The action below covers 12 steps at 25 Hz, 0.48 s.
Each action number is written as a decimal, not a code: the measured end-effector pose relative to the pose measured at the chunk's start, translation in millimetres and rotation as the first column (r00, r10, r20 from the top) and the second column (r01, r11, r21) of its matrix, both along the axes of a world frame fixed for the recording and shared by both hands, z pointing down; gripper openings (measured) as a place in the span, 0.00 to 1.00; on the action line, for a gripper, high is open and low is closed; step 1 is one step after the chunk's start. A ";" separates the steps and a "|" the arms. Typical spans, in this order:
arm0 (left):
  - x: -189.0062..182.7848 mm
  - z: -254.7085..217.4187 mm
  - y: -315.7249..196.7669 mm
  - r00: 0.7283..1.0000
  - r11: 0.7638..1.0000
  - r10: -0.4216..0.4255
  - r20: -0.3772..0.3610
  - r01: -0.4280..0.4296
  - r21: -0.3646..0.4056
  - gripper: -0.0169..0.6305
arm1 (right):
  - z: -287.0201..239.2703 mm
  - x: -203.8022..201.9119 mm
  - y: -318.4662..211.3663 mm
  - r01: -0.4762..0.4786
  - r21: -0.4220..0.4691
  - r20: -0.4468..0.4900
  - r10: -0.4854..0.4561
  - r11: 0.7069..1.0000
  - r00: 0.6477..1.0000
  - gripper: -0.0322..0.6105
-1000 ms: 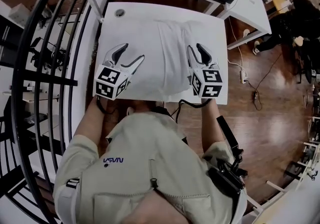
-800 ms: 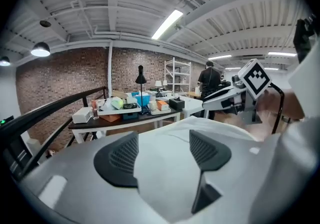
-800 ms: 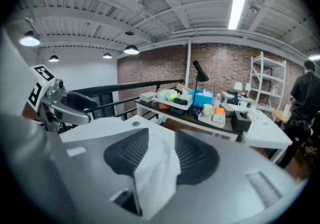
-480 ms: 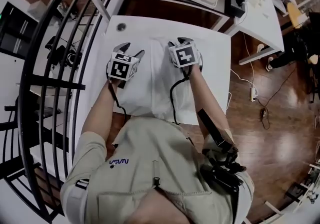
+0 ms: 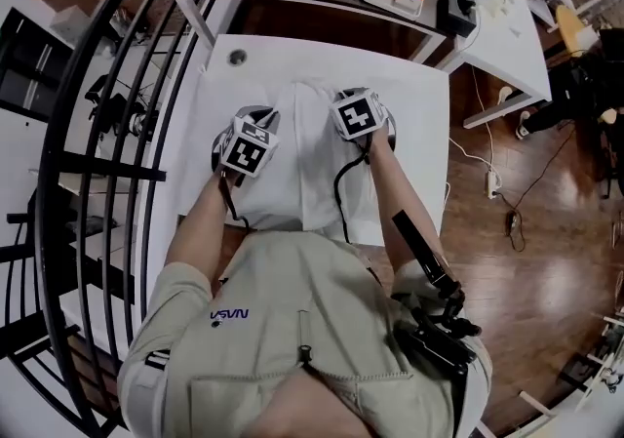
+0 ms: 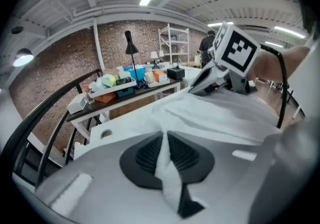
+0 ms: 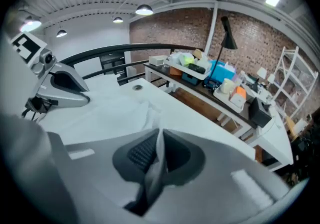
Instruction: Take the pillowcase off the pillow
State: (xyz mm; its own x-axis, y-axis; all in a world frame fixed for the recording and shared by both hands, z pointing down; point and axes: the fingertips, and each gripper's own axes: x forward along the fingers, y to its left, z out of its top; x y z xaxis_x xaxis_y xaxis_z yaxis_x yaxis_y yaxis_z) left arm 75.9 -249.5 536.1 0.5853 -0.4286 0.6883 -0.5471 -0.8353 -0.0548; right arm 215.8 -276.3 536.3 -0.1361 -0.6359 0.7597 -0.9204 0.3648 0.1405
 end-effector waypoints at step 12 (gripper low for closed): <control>-61.5 -89.0 -0.3 0.921 0.968 -0.185 -0.343 0.231 0.099 0.06 | -61.1 112.9 31.9 -0.365 0.274 0.047 0.367 0.890 0.929 0.06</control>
